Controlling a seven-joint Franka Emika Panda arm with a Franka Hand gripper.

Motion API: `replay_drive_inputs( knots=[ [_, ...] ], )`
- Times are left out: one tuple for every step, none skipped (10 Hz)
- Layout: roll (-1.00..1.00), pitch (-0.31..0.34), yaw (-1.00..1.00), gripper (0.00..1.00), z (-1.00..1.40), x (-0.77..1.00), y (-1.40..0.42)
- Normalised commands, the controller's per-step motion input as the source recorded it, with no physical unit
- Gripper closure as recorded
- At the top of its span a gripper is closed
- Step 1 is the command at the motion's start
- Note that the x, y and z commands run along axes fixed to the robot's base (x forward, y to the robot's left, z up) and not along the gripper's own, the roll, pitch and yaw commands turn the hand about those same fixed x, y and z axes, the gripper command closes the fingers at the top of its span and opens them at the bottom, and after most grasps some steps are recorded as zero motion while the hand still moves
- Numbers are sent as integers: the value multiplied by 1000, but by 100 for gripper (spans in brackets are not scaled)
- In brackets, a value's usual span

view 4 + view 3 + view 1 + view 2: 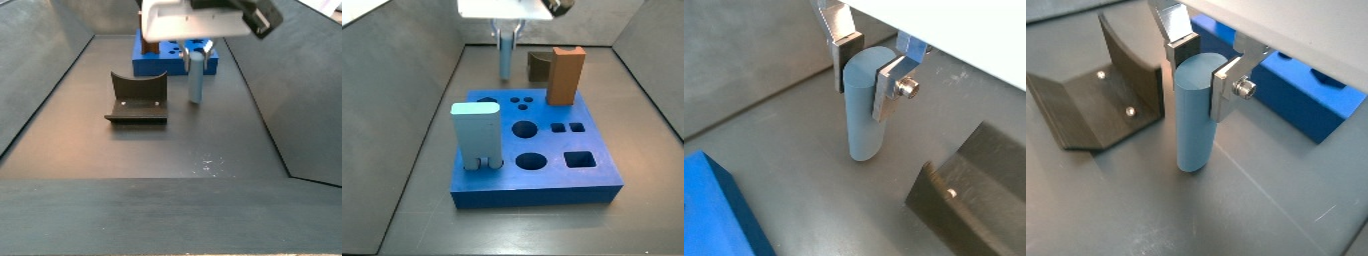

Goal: Pick up the oval object. Move up. Move to above the board. Insert the oval object.
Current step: Move up, then move to above the board.

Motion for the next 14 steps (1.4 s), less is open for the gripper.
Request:
replay_drive_inputs(
  knots=[
    [-34,26,12,100,579,2,-19],
    [-55,32,18,100,367,-3,-12],
    [-144,-149,-594,100,1000,494,-35],
    [-158,-110,-559,100,1000,510,-33],
    [-169,-19,-413,100,1000,488,-27],
    [-162,18,-278,100,1000,462,-25],
    [-130,32,-158,100,1000,427,-23],
    [-121,41,-104,100,1000,401,-23],
    [-120,54,-76,100,1000,372,-18],
    [-120,65,-57,100,1000,334,-15],
    [-120,69,-49,100,1000,304,-14],
    [-119,75,-43,100,1000,270,-10],
    [-117,84,-38,100,1000,213,-6],
    [-115,80,-34,100,845,143,-1]
  ],
)
